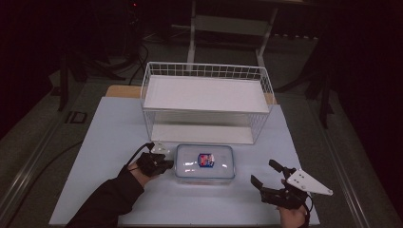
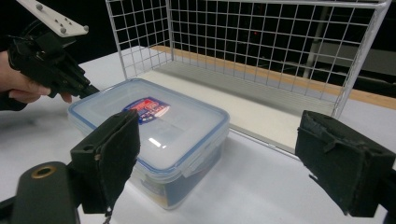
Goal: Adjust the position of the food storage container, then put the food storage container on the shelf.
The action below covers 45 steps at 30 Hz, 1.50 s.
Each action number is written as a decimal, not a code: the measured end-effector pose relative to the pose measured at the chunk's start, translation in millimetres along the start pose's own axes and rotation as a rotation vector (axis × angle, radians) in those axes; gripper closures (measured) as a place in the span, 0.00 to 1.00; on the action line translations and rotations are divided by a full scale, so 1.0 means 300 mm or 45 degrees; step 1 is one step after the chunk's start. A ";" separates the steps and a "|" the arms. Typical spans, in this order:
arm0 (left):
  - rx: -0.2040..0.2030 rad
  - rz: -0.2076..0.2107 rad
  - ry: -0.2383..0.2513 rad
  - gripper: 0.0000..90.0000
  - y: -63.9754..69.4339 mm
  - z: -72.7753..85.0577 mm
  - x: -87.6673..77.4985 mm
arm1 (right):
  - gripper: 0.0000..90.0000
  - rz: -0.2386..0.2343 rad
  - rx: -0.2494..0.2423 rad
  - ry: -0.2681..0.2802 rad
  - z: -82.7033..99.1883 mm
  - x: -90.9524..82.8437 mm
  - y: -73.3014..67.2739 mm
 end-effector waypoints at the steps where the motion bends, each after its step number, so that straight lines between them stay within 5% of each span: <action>1: 0.006 0.003 0.000 1.00 0.005 -0.001 0.001 | 0.15 0.000 0.000 -0.001 0.000 0.000 0.000; 13: 0.007 0.013 0.023 0.98 0.000 -0.004 -0.018 | 0.15 0.002 0.009 -0.008 0.004 0.001 0.001; 20: -0.076 0.004 0.136 0.62 -0.020 -0.032 -0.139 | 0.15 -0.019 0.018 -0.001 0.001 0.003 0.000; 24: -0.104 0.012 0.261 0.40 -0.010 -0.072 -0.217 | 0.15 -0.013 -0.016 -0.004 -0.001 0.008 -0.009; 26: -0.106 0.080 0.292 0.22 0.010 -0.089 -0.243 | 0.15 -0.006 -0.026 -0.003 -0.003 0.011 -0.012; 30: -0.131 0.175 0.333 0.03 0.044 -0.120 -0.267 | 0.14 -0.017 -0.031 0.000 -0.003 0.014 -0.019; 38: -0.173 0.233 0.335 0.01 0.092 -0.181 -0.248 | 0.12 -0.043 -0.039 0.001 -0.021 0.024 -0.031; 45: -0.260 0.283 0.305 0.01 0.078 -0.223 -0.221 | 0.12 -0.044 -0.081 0.007 -0.063 0.045 -0.049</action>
Point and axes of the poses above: each handheld gripper's, and its own axes: x roughly forward along the jaws, z roughly out of its underside, y roughly to its right, the point moved 8 cm from there along x, roughly forward along the jaws, and after that the axes turned 2 degrees about z, right-handed, at the moved point
